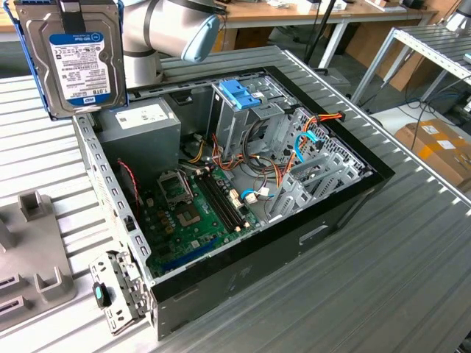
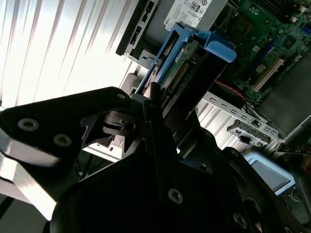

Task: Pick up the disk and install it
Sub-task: 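Pick up the disk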

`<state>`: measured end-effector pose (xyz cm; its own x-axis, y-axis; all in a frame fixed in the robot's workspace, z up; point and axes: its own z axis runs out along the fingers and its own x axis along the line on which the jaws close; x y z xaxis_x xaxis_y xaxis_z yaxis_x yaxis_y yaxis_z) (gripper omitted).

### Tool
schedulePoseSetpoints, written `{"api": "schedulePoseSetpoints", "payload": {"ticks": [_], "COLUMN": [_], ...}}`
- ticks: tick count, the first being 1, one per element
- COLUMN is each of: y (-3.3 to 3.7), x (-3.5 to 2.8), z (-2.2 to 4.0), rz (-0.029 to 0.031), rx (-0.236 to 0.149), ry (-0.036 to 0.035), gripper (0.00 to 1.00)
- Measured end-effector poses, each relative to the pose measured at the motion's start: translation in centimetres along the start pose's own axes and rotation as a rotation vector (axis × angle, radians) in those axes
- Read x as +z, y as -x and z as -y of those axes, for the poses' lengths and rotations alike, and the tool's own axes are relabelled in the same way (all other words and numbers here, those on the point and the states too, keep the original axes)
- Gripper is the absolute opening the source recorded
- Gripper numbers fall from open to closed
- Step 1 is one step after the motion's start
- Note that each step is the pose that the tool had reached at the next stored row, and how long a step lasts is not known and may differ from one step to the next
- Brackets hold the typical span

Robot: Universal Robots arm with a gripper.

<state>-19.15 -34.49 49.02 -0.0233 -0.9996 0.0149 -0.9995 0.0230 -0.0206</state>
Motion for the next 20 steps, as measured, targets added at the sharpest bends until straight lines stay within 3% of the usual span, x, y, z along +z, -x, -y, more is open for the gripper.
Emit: {"api": "schedulePoseSetpoints", "payload": {"ticks": [12,20], "y": [0.04,0.1], "x": [0.03,0.05], "z": [1.27,2.55], "rz": [0.0,0.0], "rx": [0.0,0.0], "ry": [0.0001,0.0], "gripper": [0.35,0.35]}}
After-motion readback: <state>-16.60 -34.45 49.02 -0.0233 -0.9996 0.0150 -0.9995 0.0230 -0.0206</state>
